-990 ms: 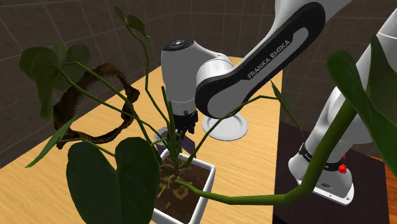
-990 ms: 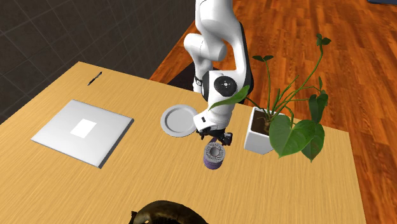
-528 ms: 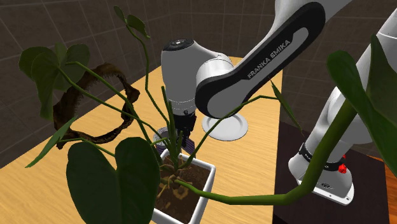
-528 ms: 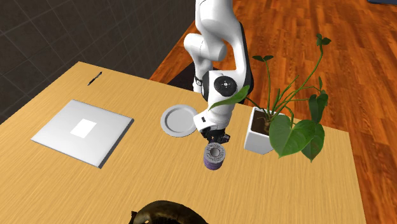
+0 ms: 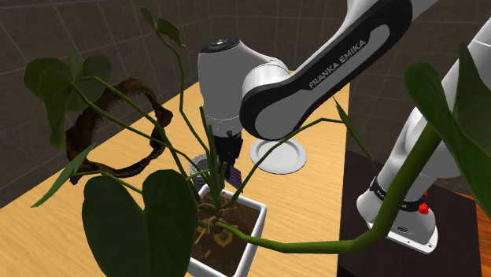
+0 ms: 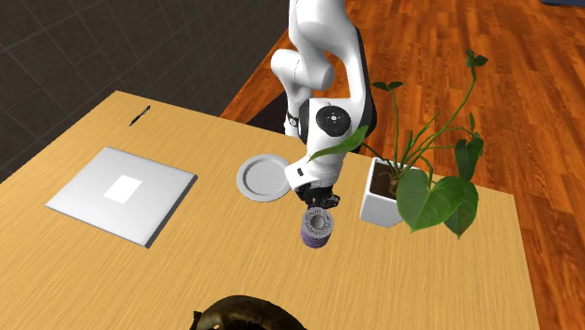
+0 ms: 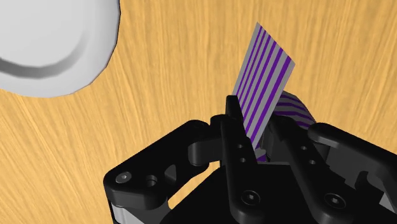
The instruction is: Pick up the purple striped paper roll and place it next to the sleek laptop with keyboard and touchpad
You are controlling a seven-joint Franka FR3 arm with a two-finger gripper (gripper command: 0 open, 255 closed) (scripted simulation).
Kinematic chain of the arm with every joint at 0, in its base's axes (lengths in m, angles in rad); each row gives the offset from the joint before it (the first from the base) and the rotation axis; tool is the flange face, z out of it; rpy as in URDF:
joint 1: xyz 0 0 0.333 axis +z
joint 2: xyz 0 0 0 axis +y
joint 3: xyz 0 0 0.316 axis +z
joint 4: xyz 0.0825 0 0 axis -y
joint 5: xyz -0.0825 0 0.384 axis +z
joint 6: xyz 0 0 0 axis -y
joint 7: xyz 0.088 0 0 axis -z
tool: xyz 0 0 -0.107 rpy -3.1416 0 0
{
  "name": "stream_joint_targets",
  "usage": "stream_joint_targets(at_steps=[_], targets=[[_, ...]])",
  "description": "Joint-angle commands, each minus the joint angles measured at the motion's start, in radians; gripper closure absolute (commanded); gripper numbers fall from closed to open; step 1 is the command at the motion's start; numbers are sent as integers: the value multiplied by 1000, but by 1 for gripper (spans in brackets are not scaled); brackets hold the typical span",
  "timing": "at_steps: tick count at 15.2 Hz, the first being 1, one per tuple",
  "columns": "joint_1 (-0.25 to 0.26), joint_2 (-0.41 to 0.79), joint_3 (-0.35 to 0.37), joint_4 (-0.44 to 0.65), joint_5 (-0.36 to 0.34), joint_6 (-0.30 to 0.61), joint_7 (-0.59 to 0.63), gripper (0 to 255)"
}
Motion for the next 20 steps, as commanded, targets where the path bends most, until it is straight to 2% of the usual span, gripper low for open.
stream_joint_targets(at_steps=[1, 20], targets=[[1, -17, -3, 12, 13, -26, -11, 255], [10, -145, -41, 166, 88, -290, -80, 255]])
